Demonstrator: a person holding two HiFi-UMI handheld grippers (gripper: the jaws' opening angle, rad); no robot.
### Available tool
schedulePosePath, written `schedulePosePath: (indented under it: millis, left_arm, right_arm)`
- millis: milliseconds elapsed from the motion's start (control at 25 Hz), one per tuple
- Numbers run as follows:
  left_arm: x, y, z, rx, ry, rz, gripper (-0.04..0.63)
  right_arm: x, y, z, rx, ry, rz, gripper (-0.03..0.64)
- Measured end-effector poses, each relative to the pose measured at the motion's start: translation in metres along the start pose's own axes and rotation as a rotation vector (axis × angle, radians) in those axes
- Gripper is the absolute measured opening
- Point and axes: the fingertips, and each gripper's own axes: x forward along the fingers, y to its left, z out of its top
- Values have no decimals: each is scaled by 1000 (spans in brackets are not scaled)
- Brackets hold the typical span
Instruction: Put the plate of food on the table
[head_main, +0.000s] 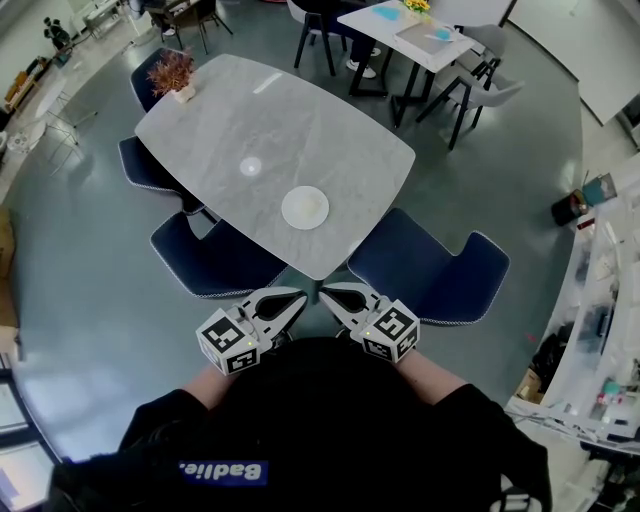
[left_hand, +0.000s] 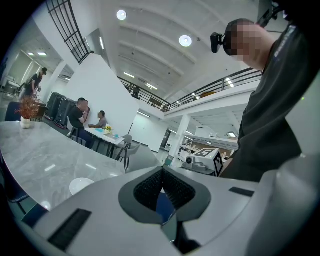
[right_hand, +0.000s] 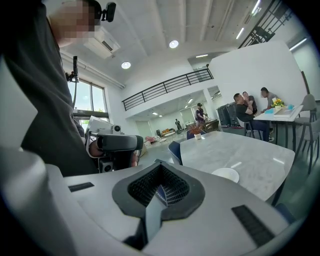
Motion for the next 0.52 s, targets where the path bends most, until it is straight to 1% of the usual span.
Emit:
schedulePosePath:
  millis: [520]
  left_arm:
    - [2,0,-1,-2,-5,-1,8]
  right_arm:
    - [0,-1,-4,10,6,-2,8]
